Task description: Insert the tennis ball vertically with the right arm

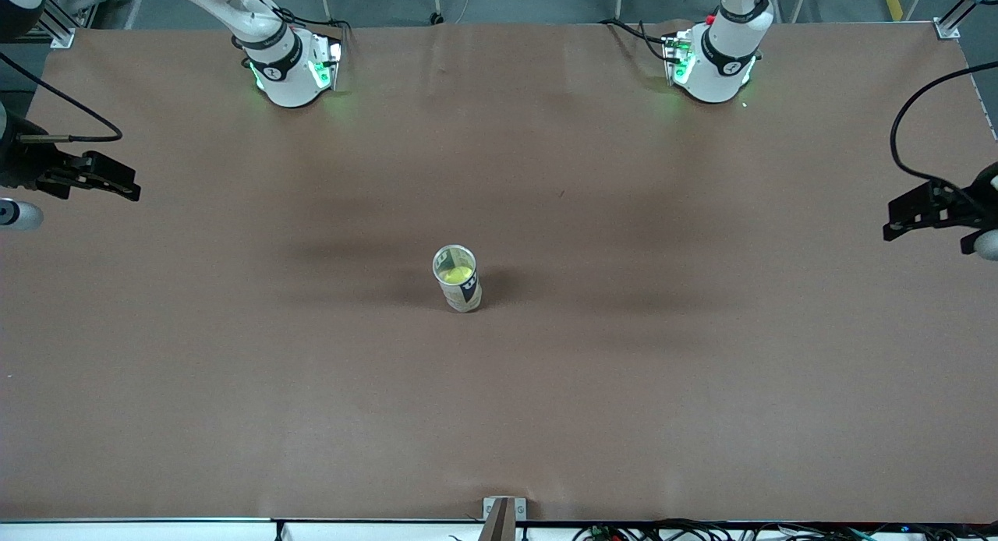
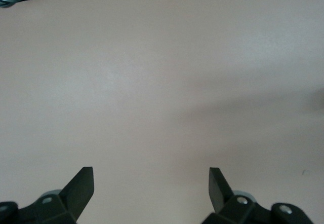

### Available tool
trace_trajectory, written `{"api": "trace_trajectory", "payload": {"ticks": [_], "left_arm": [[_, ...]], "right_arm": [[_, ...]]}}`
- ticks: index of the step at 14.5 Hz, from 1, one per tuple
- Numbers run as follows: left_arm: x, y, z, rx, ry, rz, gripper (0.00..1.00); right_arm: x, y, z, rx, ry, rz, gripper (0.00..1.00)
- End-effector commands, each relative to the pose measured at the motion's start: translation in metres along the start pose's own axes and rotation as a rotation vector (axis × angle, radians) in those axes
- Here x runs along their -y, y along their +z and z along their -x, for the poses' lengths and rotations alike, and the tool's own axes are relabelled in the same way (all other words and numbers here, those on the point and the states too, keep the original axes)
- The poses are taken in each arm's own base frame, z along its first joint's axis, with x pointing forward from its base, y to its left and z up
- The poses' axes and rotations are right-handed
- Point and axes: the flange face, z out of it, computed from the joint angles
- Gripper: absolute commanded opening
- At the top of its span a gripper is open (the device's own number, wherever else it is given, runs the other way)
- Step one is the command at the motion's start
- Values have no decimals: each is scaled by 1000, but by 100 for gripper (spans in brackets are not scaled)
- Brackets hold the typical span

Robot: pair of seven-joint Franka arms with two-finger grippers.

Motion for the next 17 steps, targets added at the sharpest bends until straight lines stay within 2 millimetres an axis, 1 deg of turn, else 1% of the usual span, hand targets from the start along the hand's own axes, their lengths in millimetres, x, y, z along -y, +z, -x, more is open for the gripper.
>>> {"api": "trace_trajectory", "payload": {"ticks": [1,2,3,4,5,7,10,13,15,17], "left_arm": [[13,-24,32,-7,-53,0,100],[12,-28,38,-10,-68,11,100],[13,-22,43,5,-84,21,100],[15,-23,52,6,-103,27,100],[15,-22,58,11,-129,34,100],[6,-23,65,11,-172,41,100],[4,-29,78,13,-214,33,100],[4,-30,82,30,-232,35,100],[-1,-28,82,46,-223,35,100],[-15,-29,80,46,-195,14,100]], "right_arm": [[6,-3,4,5,-11,-2,100],[13,-3,4,5,-20,1,100],[17,-1,6,20,-26,2,100],[17,0,9,43,-28,2,100],[16,0,10,51,-26,3,100],[14,3,14,84,-29,4,100],[13,-1,16,77,-28,4,100],[14,2,16,83,-31,5,100],[13,1,17,80,-29,5,100],[12,-2,22,77,-29,5,100]]}}
